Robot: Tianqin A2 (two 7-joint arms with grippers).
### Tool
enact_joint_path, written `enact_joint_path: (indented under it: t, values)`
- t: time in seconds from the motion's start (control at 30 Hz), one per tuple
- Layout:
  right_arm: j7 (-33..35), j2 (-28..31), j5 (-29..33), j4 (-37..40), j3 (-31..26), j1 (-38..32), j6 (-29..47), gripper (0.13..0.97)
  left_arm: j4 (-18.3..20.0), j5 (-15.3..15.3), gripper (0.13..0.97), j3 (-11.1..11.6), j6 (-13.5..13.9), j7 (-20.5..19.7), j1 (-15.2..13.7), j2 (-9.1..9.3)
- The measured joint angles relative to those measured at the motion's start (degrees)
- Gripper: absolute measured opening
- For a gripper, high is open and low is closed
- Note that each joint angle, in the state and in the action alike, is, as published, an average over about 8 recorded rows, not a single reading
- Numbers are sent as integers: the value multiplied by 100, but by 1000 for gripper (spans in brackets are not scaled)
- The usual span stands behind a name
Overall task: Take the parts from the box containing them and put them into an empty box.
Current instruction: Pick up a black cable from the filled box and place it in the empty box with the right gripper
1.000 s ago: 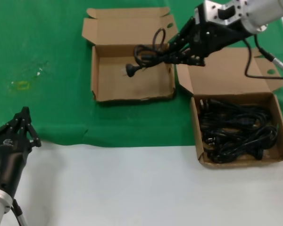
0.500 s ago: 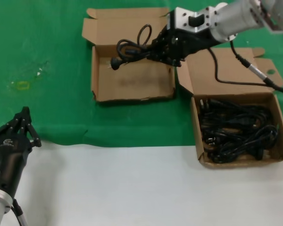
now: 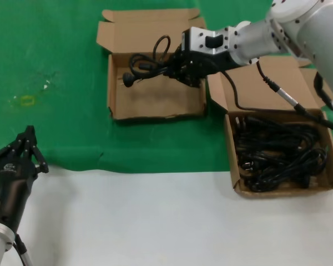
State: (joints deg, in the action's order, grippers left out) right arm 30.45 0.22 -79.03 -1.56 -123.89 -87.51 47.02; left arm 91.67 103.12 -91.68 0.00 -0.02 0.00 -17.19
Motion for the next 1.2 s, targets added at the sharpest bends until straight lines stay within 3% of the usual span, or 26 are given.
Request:
enact_joint_path:
  t: [0.7,1.0,1.2]
  values:
    - [156,-22,-2295,-283,-2118,302,-653,222,0,0,144,0,0,0,0,0]
    - [258,-22,-3039,-322,-2766,331,-809,279,0,0,144,0,0,0,0,0]
    - [346,-22,-3308,-296,-2903,317,-864,373,0,0,144,0,0,0,0,0]
